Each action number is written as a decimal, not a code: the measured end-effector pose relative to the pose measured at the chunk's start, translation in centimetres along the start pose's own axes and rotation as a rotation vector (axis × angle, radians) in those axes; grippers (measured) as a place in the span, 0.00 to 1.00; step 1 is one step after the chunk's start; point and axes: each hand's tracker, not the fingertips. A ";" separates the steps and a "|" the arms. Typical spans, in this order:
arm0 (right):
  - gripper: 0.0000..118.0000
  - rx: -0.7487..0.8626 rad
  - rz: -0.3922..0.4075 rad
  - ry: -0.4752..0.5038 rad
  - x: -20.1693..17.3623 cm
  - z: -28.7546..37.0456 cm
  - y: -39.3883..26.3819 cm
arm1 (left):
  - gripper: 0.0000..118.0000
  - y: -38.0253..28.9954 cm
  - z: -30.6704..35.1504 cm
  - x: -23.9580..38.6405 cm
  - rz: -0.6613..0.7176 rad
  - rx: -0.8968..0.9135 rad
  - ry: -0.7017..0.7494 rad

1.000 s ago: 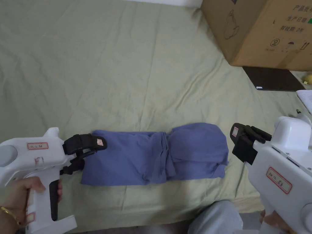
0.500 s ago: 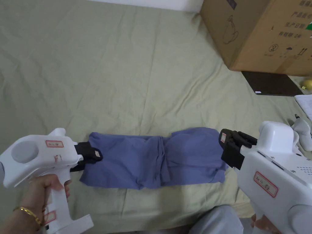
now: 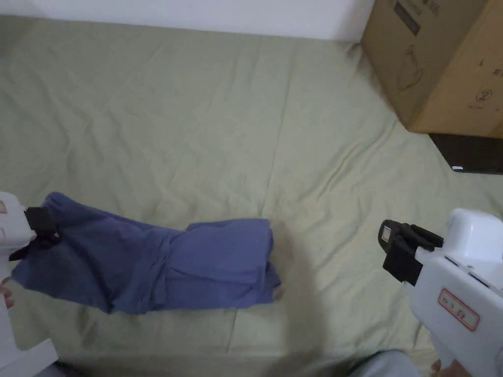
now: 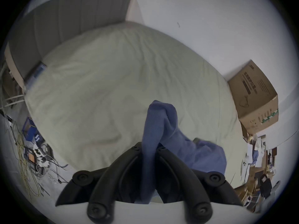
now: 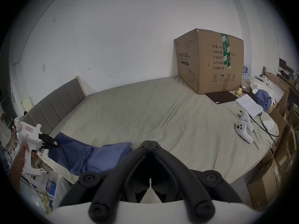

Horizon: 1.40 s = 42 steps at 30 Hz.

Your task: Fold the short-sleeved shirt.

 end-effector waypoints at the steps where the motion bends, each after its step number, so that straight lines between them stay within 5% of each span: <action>1: 0.00 0.001 -0.004 -0.001 0.0 0.0 -0.1 | 0.08 0.1 0.7 0.6 -0.010 0.019 -0.023; 11: 0.00 -0.008 -0.047 -0.020 1.6 1.1 -1.0 | 0.08 -5.5 0.9 15.6 -0.293 -0.094 -0.395; 17: 0.00 -0.001 -0.071 -0.080 3.8 2.9 -1.7 | 0.10 -10.4 -6.6 23.1 -0.380 -0.201 -0.331; 20: 0.00 0.002 -0.088 -0.117 4.8 3.9 -2.0 | 0.23 -13.1 -11.0 25.0 -0.477 -0.248 -0.250; 25: 0.00 0.004 -0.123 -0.165 6.3 4.8 -2.4 | 0.41 -14.5 -12.7 25.3 -0.437 -0.357 -0.327; 30: 0.00 0.007 -0.148 -0.177 6.8 4.8 -2.6 | 0.40 -11.6 -6.7 23.7 -0.334 -0.109 -0.412; 33: 0.00 0.016 -0.159 -0.166 6.5 4.8 -2.8 | 0.34 -11.5 -4.7 22.9 -0.406 0.064 -0.337; 35: 0.00 0.011 -0.159 -0.147 6.3 4.5 -2.9 | 0.04 -12.4 -5.4 22.7 -0.472 0.128 -0.277; 39: 0.00 -0.009 -0.131 -0.130 5.8 3.9 -2.9 | 0.00 -16.8 -8.8 22.4 -0.445 -0.172 -0.330; 42: 0.00 -0.015 -0.133 -0.122 5.7 3.7 -3.0 | 0.00 -20.3 -10.4 23.2 -0.485 -0.228 -0.339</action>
